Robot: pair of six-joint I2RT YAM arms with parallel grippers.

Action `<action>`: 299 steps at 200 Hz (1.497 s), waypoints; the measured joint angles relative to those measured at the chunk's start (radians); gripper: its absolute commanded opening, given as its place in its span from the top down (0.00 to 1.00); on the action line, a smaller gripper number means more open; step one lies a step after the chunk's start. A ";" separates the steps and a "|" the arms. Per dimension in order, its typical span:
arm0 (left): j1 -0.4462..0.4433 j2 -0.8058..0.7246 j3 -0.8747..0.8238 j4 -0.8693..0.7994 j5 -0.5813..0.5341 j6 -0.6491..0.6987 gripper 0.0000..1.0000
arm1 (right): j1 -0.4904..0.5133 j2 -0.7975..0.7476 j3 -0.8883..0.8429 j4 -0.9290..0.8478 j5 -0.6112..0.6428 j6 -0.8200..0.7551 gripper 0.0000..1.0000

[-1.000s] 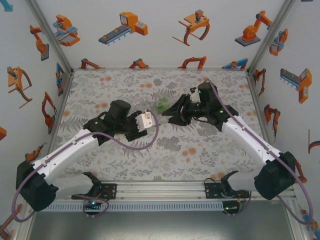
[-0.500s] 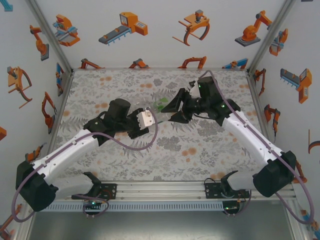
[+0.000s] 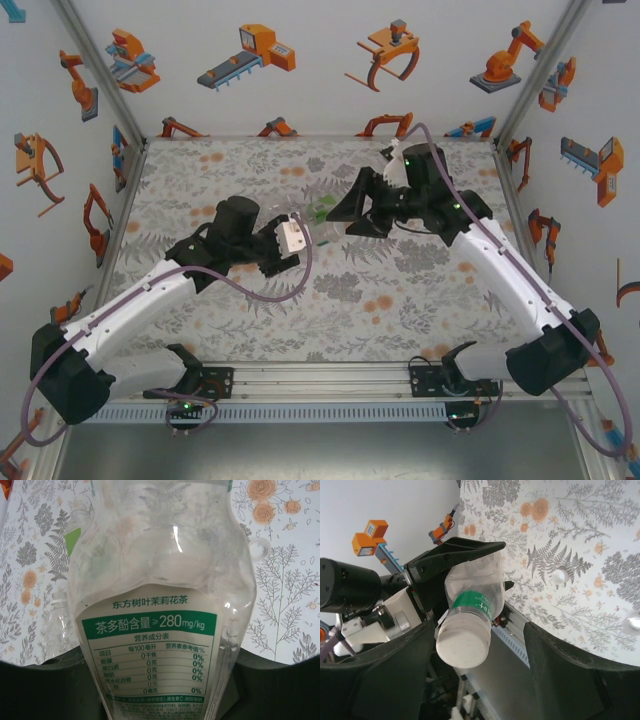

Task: Screw on the bottle caps

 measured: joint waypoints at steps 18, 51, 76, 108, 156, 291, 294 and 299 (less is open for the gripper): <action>0.000 -0.004 0.000 0.000 0.006 -0.003 1.00 | 0.000 -0.003 0.031 -0.019 0.000 -0.064 0.34; -0.002 -0.008 0.000 0.000 0.011 -0.004 1.00 | 0.000 -0.029 0.062 -0.046 -0.001 -0.238 0.36; -0.002 -0.011 0.000 0.000 0.015 -0.005 1.00 | -0.001 -0.066 0.063 -0.051 -0.031 -0.417 0.36; -0.002 -0.011 0.000 -0.001 0.028 -0.004 1.00 | -0.001 -0.098 0.062 -0.051 -0.155 -0.704 0.36; -0.002 -0.011 0.000 -0.004 0.054 -0.003 1.00 | -0.001 -0.164 -0.011 0.000 -0.309 -1.075 0.36; -0.002 -0.020 0.000 -0.013 0.070 0.001 1.00 | 0.019 -0.072 -0.030 0.119 -0.392 -1.199 0.43; -0.002 -0.020 0.000 -0.014 0.070 0.001 1.00 | 0.019 -0.071 -0.030 0.119 -0.392 -1.199 0.43; -0.002 -0.020 0.000 -0.014 0.070 0.001 1.00 | 0.019 -0.069 -0.031 0.120 -0.392 -1.199 0.43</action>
